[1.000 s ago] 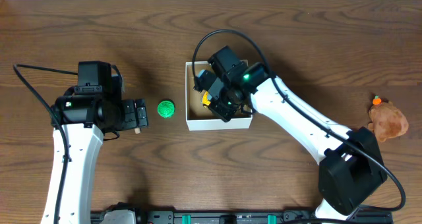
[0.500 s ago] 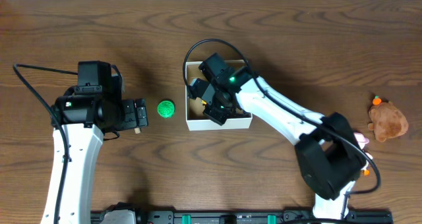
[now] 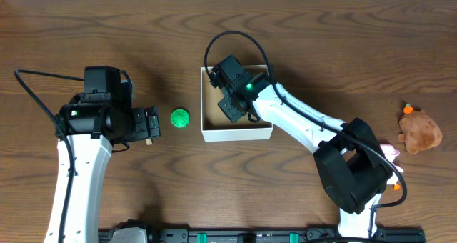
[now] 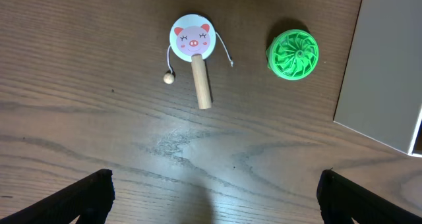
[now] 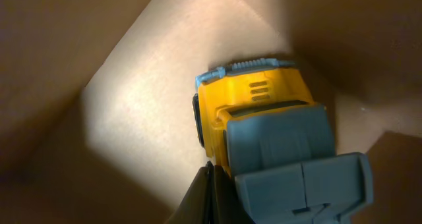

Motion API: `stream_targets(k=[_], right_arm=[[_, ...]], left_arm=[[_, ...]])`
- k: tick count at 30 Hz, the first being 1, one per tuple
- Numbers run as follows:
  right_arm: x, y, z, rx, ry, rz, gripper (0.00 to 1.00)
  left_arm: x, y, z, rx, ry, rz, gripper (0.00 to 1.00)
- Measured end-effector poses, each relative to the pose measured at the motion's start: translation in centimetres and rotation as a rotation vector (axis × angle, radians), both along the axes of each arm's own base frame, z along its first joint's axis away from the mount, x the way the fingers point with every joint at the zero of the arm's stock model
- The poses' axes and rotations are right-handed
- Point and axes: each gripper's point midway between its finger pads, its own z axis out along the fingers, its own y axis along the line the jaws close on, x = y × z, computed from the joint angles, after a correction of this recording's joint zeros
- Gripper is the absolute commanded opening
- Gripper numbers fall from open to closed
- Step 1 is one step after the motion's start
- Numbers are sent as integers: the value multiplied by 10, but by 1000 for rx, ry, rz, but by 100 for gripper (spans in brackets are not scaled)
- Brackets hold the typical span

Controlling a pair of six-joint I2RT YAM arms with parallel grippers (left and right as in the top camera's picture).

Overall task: Pack container
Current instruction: 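Lower the truck into the box and open the right gripper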

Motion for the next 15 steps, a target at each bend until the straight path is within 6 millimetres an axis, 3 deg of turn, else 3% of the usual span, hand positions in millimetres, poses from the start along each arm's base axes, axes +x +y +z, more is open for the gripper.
stream_targets(k=[4,11,15], right_arm=[[0,1,0,10,2,-15,1],[-9,13,0,40,31,115,4],[-1,17,4,46,-15,126,6]], left_arm=[[0,0,0,0,0,0,98],[0,0,0,0,0,0,98],[0,0,0,0,0,0,98]])
